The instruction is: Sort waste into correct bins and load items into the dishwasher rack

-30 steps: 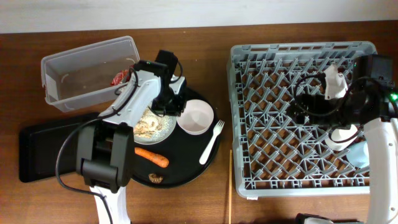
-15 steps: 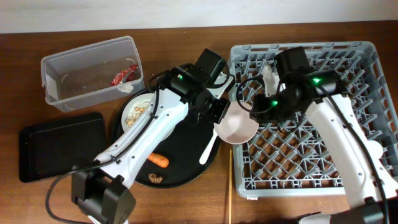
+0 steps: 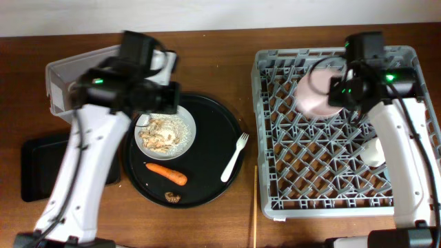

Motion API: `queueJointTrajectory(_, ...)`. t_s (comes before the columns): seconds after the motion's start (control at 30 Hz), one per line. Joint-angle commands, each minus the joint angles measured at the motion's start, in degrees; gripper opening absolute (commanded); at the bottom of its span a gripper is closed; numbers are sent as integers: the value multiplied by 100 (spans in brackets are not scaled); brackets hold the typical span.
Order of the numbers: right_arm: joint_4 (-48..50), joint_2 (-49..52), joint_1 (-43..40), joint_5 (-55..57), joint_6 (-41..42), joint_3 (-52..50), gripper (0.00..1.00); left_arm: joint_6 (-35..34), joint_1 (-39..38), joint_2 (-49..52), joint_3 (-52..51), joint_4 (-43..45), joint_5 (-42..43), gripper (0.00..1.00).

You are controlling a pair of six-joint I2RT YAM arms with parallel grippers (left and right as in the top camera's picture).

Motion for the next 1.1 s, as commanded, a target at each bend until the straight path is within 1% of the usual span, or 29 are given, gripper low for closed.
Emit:
queueJointTrajectory(0.0, 922, -37, -380, 2632, 55, 146, 4, 50, 970, -197, 35, -142, -133, 25)
queueJointTrajectory(0.07, 1941, 282, -608, 4601, 44, 129, 4, 52, 1255, -195, 31, -125, -138, 24)
queueJointTrajectory(0.1, 2354, 501, -693, 5178, -149, 129, 4, 52, 1270, -195, 31, -111, -138, 24)
queueJointTrajectory(0.13, 2846, 841, -809, 5648, -555, 129, 4, 50, 1268, -195, 31, -83, -138, 24)
queueJointTrajectory(0.17, 3270, 1303, -931, 5969, -968, 129, 4, 50, 1268, -195, 31, -70, -138, 24)
queueJointTrajectory(0.2, 3523, 1768, -1019, 6245, -1182, 131, 4, 50, 1268, -195, 31, -70, -138, 24)
queueJointTrajectory(0.27, 3556, 2341, -1025, 6356, -1180, 131, 4, 50, 1268, -195, 31, -28, -138, 24)
queueJointTrajectory(0.3, 3482, 2677, -909, 6354, -1158, 125, 4, 50, 1268, -195, 31, 39, -136, 24)
queueJointTrajectory(0.37, 3403, 2970, -632, 6312, -1121, 103, 4, 50, 1268, -195, 31, 101, -136, 24)
queueJointTrajectory(0.4, 3250, 3010, -459, 6148, -999, 85, 5, 48, 1268, -195, 31, 98, -133, 24)
queueJointTrajectory(0.47, 2791, 3014, -90, 5386, -942, 85, 14, 50, 1268, -195, 31, 96, -101, 24)
queueJointTrajectory(0.5, 2546, 3014, 76, 4983, -942, 85, 22, 50, 1268, -195, 31, 96, -42, 25)
queueJointTrajectory(0.57, 2033, 3014, 348, 4188, -942, 85, 40, 50, 1268, -195, 31, 96, -4, 24)
queueJointTrajectory(0.6, 1805, 3014, 459, 3932, -925, 85, 60, 50, 1268, -195, 31, 96, -4, 24)
queueJointTrajectory(0.63, 1534, 3012, 597, 3882, -564, 87, 89, 50, 1268, -195, 31, 96, -4, 24)
queueJointTrajectory(0.67, 1305, 2970, 684, 3880, -168, 90, 99, 50, 1268, -195, 31, 94, -4, 24)
queueJointTrajectory(0.73, 835, 2715, 778, 3768, 505, 103, 99, 50, 1268, -195, 31, 90, -4, 24)
queueJointTrajectory(0.77, 680, 2465, 778, 3460, 640, 111, 99, 50, 1268, -195, 31, 90, -7, 25)
queueJointTrajectory(0.8, 601, 2151, 745, 3056, 651, 111, 99, 50, 1268, -195, 31, 76, -7, 26)
queueJointTrajectory(0.83, 564, 1836, 695, 2640, 651, 111, 99, 50, 1268, -195, 31, 55, -7, 30)
queueJointTrajectory(0.9, 350, 726, 415, 986, 649, 111, 99, 50, 1266, -195, 24, -20, -7, 35)
queueJointTrajectory(0.93, 140, 374, 297, 258, 629, 111, 99, 50, 1255, -184, 13, -79, -7, 40)
queueJointTrajectory(0.97, -199, 98, 199, -236, 546, 111, 99, 50, 1222, -155, 13, -151, -4, 43)
queueJointTrajectory(1.03, -1034, -212, 140, -962, 278, 109, 99, 50, 946, -20, -13, -291, -7, 47)
queueJointTrajectory(1.07, -1285, -212, 140, -986, 282, 109, 99, 52, 769, 50, -24, -297, -4, 47)
